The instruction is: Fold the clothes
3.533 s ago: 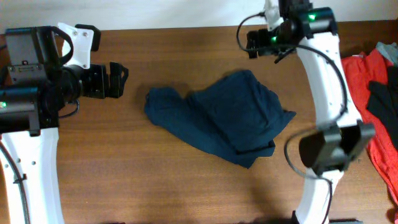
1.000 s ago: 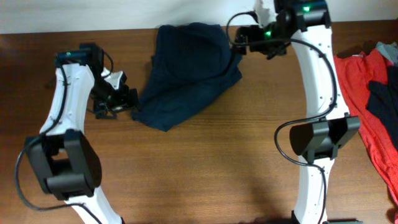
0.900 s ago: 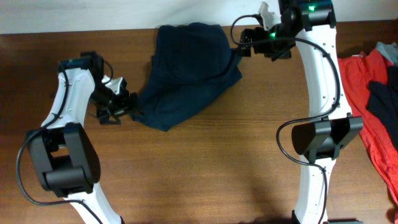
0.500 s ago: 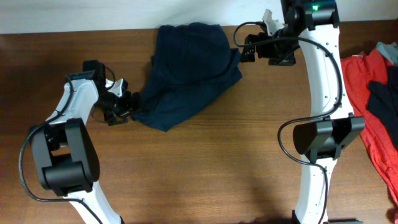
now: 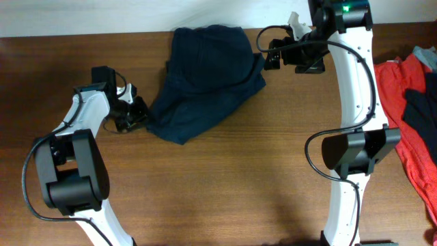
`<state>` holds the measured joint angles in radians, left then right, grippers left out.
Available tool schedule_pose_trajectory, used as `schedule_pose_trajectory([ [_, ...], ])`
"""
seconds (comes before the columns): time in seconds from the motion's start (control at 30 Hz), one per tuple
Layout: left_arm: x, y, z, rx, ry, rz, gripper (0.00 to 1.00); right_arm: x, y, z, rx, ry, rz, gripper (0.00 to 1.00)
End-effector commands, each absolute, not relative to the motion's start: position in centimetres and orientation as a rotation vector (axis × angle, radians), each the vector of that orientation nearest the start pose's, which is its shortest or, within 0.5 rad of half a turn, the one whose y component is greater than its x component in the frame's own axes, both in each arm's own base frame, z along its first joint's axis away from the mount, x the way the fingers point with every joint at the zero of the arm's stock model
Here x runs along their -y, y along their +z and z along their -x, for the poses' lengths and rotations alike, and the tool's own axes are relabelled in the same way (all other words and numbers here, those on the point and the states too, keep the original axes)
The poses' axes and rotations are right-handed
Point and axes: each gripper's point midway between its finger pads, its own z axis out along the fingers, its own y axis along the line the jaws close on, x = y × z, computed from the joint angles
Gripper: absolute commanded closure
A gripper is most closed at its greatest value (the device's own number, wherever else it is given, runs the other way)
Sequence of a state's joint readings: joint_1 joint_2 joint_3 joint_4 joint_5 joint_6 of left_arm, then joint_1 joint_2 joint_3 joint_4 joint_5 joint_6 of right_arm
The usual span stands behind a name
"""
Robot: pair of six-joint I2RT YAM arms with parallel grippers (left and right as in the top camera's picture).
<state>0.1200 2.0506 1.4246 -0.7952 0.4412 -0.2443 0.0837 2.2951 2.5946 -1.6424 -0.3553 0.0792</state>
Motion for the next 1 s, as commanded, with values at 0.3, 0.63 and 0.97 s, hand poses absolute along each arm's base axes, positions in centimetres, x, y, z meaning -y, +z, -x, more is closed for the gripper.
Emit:
schedule_pose_trajectory([
  [0.3, 2.9, 14.2, -45.1, -2.729, -0.966, 0.465, 0.99, -6.9, 20.6, -44.6, -2.968, 0.316, 0.008, 0.01],
  [0.63, 2.8, 31.9, -47.1, -2.374, -0.818, 0.144, 1.0, -10.3, 15.6, -43.2, -3.086, 0.614, 0.028, 0.01],
  [0.97, 5.9, 37.6, -46.7, -2.217, -0.791, -0.024, 0.99, -20.3, 13.1, -41.7, -2.988, 1.022, 0.342, 0.01],
])
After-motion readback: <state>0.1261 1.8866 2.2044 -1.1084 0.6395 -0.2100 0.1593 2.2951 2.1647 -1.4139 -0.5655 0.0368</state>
